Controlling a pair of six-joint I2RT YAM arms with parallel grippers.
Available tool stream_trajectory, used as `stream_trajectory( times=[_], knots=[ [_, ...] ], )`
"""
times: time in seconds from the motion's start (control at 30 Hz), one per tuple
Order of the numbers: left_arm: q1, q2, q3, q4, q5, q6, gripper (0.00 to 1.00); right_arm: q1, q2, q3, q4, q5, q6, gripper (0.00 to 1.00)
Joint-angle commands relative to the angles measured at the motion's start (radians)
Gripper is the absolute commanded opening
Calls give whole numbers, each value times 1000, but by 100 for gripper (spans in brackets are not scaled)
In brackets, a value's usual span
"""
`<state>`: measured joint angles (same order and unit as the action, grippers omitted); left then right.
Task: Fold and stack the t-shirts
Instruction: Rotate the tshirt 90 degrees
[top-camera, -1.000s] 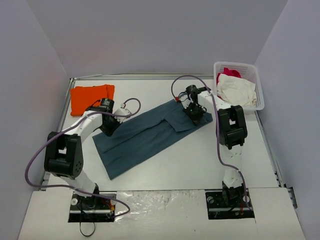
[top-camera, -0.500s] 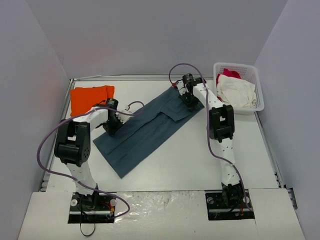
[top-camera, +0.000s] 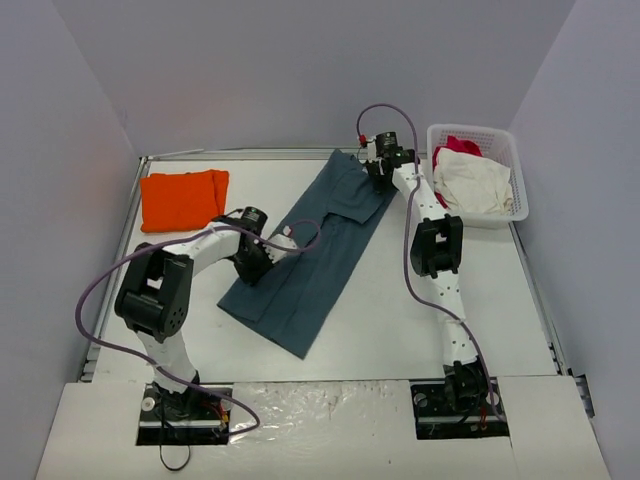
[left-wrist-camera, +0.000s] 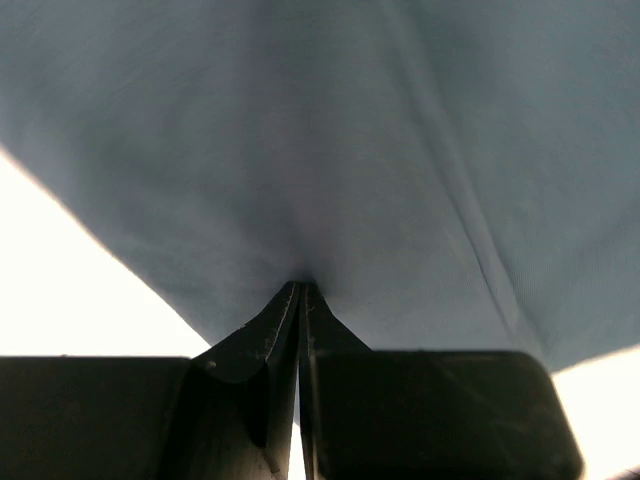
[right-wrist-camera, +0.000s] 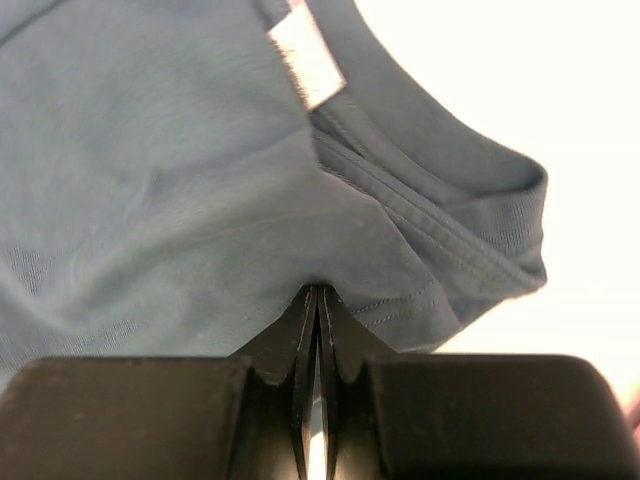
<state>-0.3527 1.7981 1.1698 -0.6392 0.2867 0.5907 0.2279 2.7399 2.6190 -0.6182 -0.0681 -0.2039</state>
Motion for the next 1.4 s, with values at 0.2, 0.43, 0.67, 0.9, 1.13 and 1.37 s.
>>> stream_trajectory(
  times=[0.2,0.43,0.67,0.9,1.13,1.37],
  knots=[
    [-331,-2,-42,-119,189,-113,2,2,67,19,2,-58,72,5],
    [-500,86,77,-100,215,-246,2,27,55,4,3,-72,46,10],
    [-575,142,114,-79,276,-281,2,56,49,19,8,-87,37,12],
    [-598,158,175,-100,305,-270,2,100,44,22,14,-73,12,16],
    [-552,64,249,-192,284,-210,2,97,-6,19,41,-39,-12,15],
    [-454,-52,463,-422,235,-111,2,94,-161,-17,112,11,-26,28]
  ],
)
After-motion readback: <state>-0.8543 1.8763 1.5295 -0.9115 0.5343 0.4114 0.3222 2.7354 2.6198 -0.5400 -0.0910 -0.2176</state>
